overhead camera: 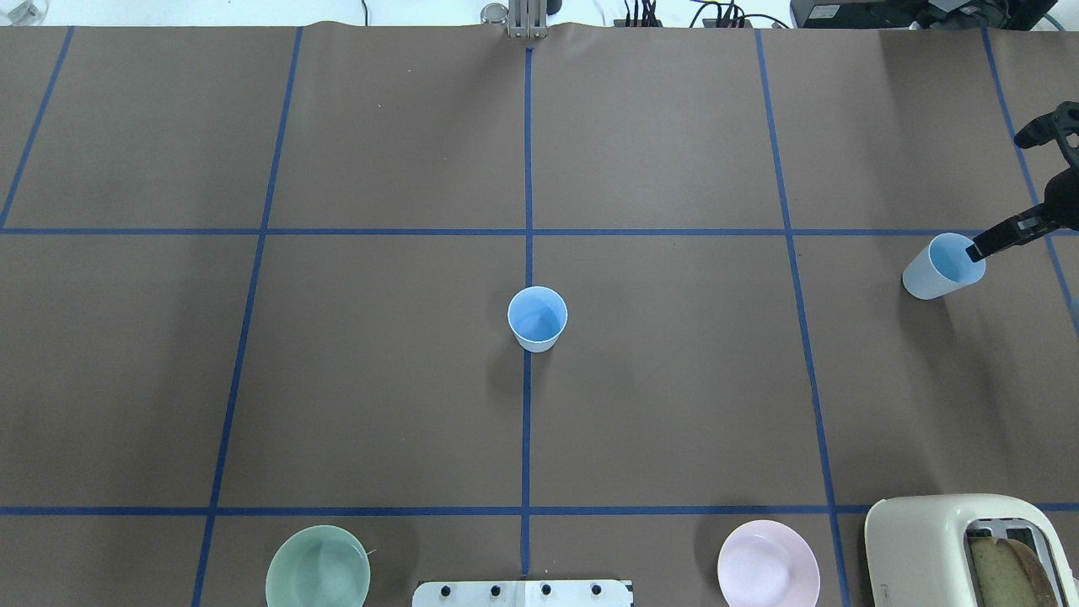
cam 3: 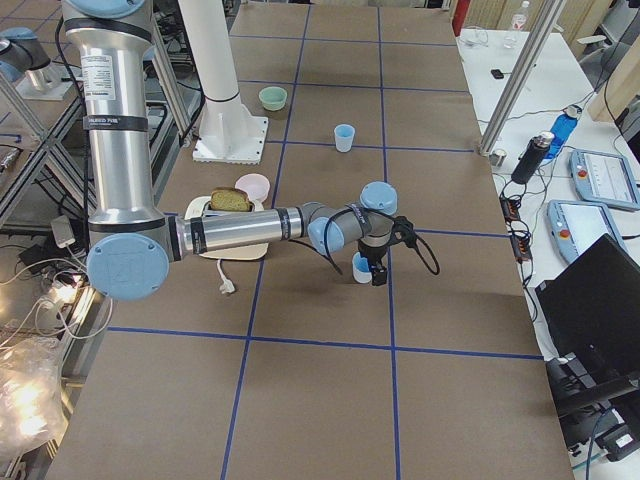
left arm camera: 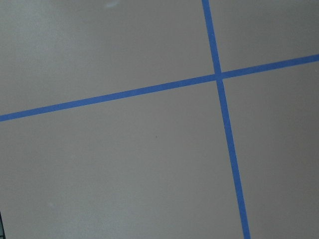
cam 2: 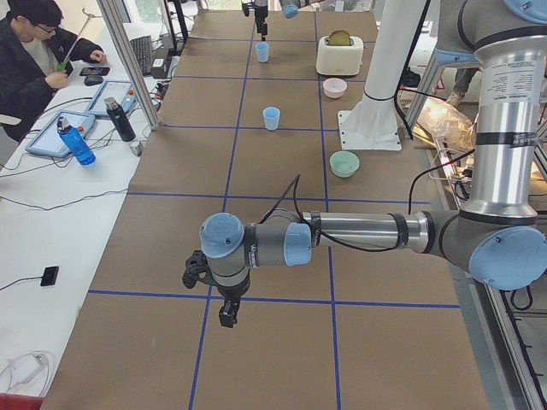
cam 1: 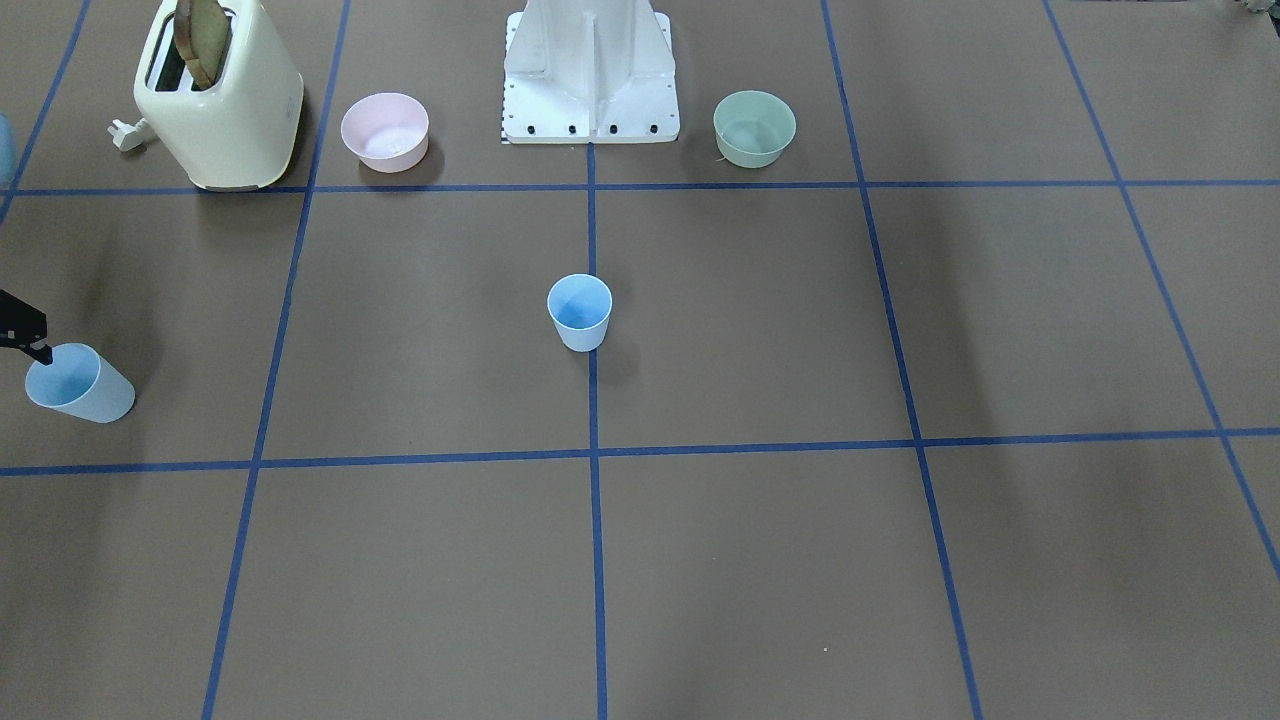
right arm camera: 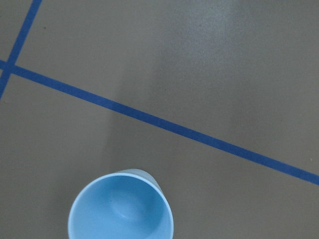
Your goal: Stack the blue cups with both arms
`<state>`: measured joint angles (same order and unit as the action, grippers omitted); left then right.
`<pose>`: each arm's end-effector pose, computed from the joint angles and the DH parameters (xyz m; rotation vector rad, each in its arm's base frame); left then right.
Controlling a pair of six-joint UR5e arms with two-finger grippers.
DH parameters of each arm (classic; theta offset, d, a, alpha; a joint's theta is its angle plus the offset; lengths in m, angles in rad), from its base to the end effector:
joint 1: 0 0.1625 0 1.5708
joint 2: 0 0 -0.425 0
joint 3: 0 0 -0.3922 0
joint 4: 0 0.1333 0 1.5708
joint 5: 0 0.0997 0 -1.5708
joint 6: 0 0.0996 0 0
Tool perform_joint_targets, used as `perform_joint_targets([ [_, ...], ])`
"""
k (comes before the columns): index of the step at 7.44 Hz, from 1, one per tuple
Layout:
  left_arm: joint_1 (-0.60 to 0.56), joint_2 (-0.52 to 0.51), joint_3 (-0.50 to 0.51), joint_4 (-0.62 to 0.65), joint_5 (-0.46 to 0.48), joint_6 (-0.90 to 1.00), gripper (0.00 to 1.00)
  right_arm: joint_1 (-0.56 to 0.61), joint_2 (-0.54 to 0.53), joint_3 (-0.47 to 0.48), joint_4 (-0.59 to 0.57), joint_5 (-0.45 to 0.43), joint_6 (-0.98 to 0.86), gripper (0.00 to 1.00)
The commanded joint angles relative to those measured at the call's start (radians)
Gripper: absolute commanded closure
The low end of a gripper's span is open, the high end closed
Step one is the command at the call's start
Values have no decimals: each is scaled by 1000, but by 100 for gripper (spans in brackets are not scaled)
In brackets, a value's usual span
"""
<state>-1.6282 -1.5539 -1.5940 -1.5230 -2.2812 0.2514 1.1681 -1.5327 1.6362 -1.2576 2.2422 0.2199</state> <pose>-0.0959 -0.4768 0.6645 0.0701 0.7089 0.1710 -0.1417 -0.5147 0.5776 0.1796 -0.7551 -0.3134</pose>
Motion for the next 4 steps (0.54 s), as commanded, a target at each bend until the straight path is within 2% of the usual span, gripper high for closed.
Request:
perform_joint_targets([
  [1, 1, 11, -1, -2, 2, 2, 1, -30, 0, -15, 1, -25, 3, 15],
  [2, 1, 11, -1, -2, 2, 2, 1, -31, 5, -28, 1, -26, 3, 42],
  [3, 1, 11, -1, -2, 2, 3, 1, -31, 11, -41, 1, -26, 3, 56],
  [4, 1, 11, -1, -2, 2, 3, 1, -33, 11, -42, 1, -24, 3, 62],
])
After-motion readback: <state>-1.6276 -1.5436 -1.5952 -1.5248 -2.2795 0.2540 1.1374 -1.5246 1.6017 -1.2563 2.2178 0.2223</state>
